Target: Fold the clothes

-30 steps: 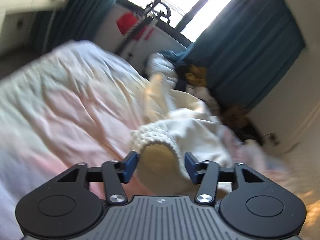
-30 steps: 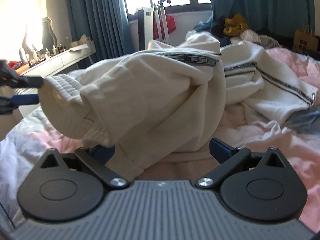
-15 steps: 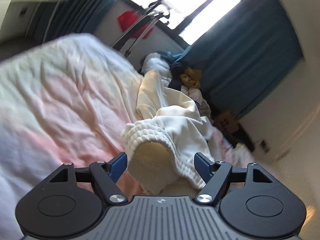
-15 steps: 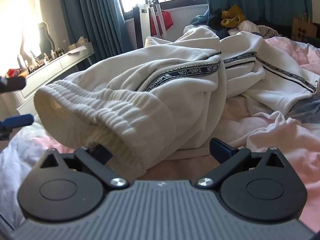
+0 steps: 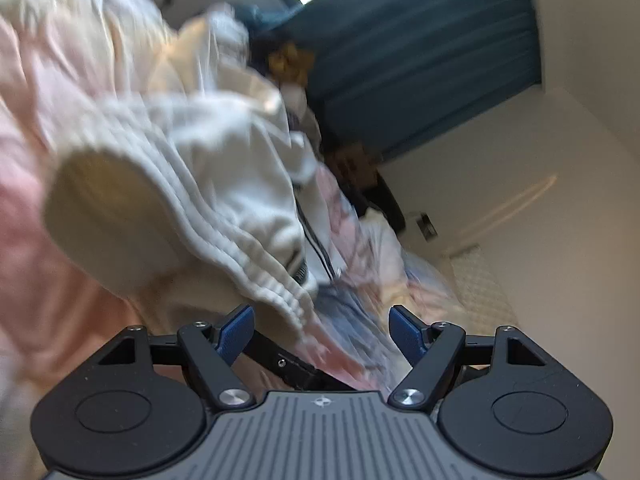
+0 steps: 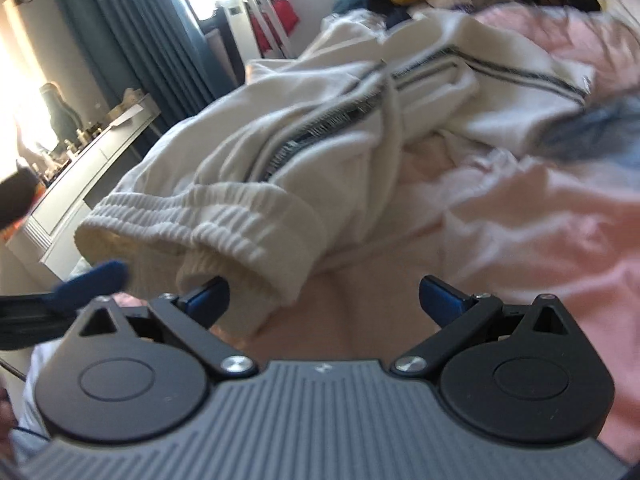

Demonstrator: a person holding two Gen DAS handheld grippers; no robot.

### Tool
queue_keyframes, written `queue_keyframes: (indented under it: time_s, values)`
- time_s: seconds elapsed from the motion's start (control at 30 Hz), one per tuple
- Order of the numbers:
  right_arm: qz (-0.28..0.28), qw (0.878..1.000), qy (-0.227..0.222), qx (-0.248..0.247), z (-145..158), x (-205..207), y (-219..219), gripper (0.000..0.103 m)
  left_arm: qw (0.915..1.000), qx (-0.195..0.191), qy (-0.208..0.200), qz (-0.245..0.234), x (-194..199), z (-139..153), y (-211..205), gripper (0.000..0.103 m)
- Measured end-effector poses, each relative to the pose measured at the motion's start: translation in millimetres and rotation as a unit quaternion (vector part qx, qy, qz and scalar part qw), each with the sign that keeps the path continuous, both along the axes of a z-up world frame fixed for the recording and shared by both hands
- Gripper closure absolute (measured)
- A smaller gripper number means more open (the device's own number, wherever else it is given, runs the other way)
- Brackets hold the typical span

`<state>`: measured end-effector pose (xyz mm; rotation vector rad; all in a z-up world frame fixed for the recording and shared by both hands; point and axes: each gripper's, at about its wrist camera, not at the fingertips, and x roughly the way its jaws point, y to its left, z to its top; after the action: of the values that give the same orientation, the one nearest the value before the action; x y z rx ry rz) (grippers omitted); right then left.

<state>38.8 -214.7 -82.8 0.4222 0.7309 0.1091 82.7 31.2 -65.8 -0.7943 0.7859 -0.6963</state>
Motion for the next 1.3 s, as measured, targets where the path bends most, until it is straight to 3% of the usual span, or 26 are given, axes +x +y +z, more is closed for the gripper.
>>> queue_keyframes:
  time_s: [0.13,0.2,0.33,0.43,0.63,0.7,0.87,0.93,0.97,1.0,1.07,1.17,1.3]
  values:
    - [-0.030,0.999,0.014,0.015,-5.4,-2.9,-12.6,0.000,0.9997,-0.005,0.021,-0.009,23.4,-12.2,-20.3,0.027]
    - [-0.037,0.999,0.019,0.016,-7.7,-1.4,-15.0,0.000,0.9988,0.012,0.045,-0.013,34.5,-19.0,-30.1,0.027]
    - [-0.042,0.998,0.030,0.034,-15.6,1.9,-21.6,0.000,0.9985,0.029,0.041,-0.022,39.5,-22.8,-34.7,0.027]
    - [-0.057,0.997,0.005,0.049,-10.1,-1.2,-27.6,0.000,0.9978,0.031,0.055,-0.022,42.6,-31.0,-33.7,0.027]
    - [-0.059,0.996,-0.045,0.052,3.3,-6.8,-27.3,0.000,0.9980,-0.003,0.058,-0.024,50.4,-44.8,-40.9,0.026]
    - [-0.058,0.996,-0.052,0.049,6.1,-6.1,-27.1,0.000,0.9981,-0.020,0.056,-0.018,55.3,-47.0,-45.7,0.035]
    - [-0.048,0.995,-0.075,0.049,9.6,-5.5,-24.3,0.000,0.9960,-0.054,0.065,0.029,83.1,-49.0,-43.7,0.039]
    - [-0.035,0.994,-0.097,0.041,12.4,-10.7,-17.6,0.000,0.9946,-0.066,0.065,0.047,95.7,-47.4,-43.0,0.058]
    - [-0.028,0.993,-0.111,0.037,14.8,-13.8,-13.2,0.000,0.9945,-0.067,0.061,0.052,102.0,-42.6,-43.3,0.070]
    - [-0.020,0.992,-0.121,0.030,16.5,-15.5,-8.6,0.000,0.9945,-0.067,0.056,0.057,107.7,-36.7,-43.3,0.093]
    - [-0.003,0.991,-0.136,0.019,18.5,-16.3,0.1,0.000,0.9949,-0.064,0.037,0.070,115.6,-17.5,-41.1,0.093]
    - [0.020,0.989,-0.144,0.014,20.3,-14.4,9.0,0.000,0.9939,-0.041,-0.022,0.100,122.9,26.1,-27.7,0.094]
    - [0.041,0.988,-0.151,0.005,21.0,-12.2,18.5,0.000,0.9828,-0.017,-0.072,0.169,143.1,76.1,13.1,0.094]
